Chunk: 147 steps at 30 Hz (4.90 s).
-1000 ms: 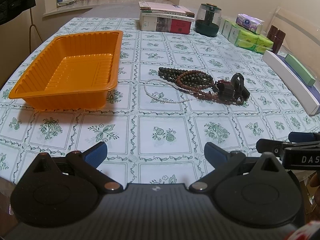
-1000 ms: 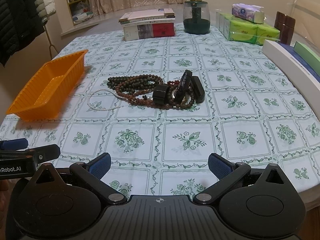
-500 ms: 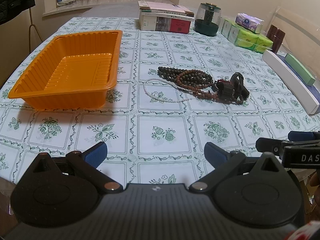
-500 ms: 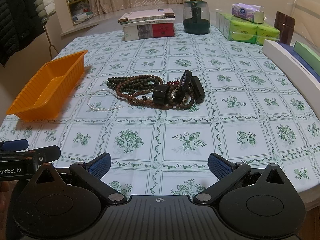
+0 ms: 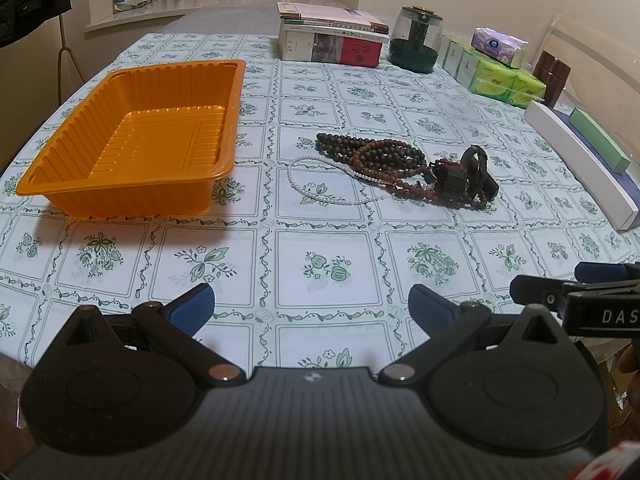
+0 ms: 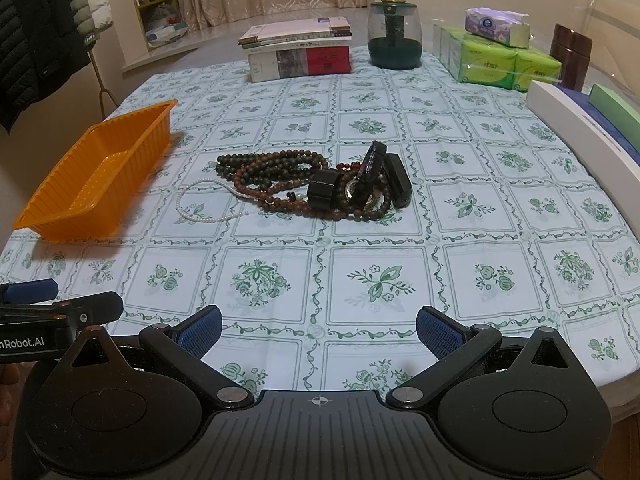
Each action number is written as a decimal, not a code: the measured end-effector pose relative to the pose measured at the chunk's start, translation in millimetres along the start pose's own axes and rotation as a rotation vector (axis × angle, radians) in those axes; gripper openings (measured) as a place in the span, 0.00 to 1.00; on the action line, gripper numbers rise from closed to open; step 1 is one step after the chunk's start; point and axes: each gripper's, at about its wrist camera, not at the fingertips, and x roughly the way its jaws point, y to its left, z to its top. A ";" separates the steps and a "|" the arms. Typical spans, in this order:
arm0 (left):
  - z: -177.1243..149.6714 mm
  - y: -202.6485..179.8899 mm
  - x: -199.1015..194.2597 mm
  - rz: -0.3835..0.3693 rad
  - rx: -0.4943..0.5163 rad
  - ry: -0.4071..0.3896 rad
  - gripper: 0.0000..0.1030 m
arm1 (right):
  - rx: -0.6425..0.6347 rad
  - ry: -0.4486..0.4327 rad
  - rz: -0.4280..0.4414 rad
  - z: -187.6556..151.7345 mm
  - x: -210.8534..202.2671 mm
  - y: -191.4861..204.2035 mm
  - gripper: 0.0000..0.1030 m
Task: Organize jewelry
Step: 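Grasp the rim of the orange tray with the left gripper and lift it, then hold the orange tray with the left gripper while the right gripper grasps a black watch, then hold the tray with the left gripper while the right gripper drops the black watch into it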
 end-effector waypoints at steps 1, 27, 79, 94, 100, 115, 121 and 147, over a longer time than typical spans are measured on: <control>0.1 -0.1 -0.1 0.001 0.000 0.000 0.99 | 0.000 0.000 0.000 0.0 -0.2 0.0 1.00; 38.5 153.1 -36.7 -0.004 -0.337 -0.248 0.87 | -0.015 -0.040 0.011 14.9 4.5 17.4 1.00; 95.1 194.0 24.5 0.221 -0.057 -0.107 0.04 | -0.031 -0.001 -0.013 30.3 60.7 31.5 0.99; 119.2 118.0 22.8 0.385 0.242 -0.088 0.03 | -0.045 -0.125 0.010 67.0 94.6 -1.9 0.50; 120.0 107.8 24.7 0.389 0.271 -0.085 0.03 | -0.039 -0.104 -0.012 76.9 117.8 -2.0 0.36; 115.7 113.6 23.3 0.373 0.259 -0.094 0.03 | -0.082 -0.190 -0.012 99.3 88.7 -0.2 0.22; 114.7 118.5 23.4 0.360 0.244 -0.098 0.03 | -0.126 -0.216 0.008 106.3 75.3 14.4 0.22; 110.7 128.6 28.6 0.327 0.206 -0.092 0.03 | -0.291 -0.096 0.461 115.7 120.3 165.6 0.22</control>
